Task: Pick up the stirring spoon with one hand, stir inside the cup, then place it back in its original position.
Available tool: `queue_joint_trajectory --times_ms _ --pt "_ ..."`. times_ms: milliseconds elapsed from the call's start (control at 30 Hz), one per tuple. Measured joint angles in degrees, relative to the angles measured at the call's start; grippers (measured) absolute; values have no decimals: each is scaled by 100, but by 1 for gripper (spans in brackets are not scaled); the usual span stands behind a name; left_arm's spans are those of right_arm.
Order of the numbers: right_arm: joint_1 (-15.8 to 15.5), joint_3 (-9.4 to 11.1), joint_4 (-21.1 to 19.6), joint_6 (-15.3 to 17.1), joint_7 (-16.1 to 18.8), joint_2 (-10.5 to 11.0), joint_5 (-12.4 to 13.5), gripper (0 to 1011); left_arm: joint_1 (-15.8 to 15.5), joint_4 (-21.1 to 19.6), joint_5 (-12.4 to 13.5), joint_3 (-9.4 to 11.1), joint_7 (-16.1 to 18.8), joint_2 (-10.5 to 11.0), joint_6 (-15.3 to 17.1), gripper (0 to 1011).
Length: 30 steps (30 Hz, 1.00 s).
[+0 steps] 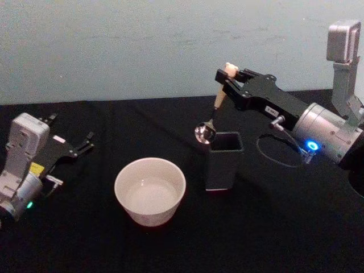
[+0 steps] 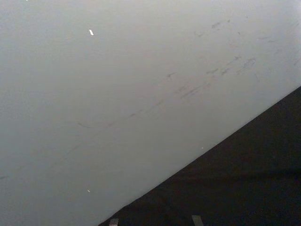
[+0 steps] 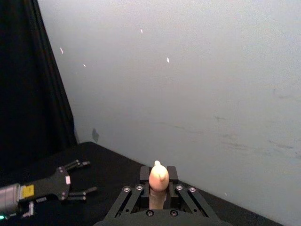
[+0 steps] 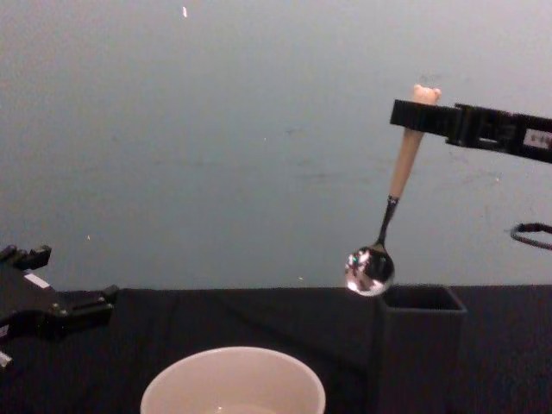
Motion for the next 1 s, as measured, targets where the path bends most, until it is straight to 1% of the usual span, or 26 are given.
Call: queue_joint_trajectory --times_ms 167,333,567,767,967,1000 --pt "42 -66 -43 -81 -58 -59 22 214 0 0 0 0 0 0 0 1001" --pt "75 -144 -61 -72 -49 -71 63 214 0 0 0 0 0 0 0 1001" --pt "144 -343 -35 -2 -18 -79 60 214 0 0 0 0 0 0 0 1001" --pt "226 -589 109 22 54 -114 -90 214 0 0 0 0 0 0 0 1001" --pt "267 -760 244 30 133 -167 -187 214 0 0 0 0 0 0 0 1001" --pt "267 -760 244 30 133 -167 -187 214 0 0 0 0 0 0 0 1001"
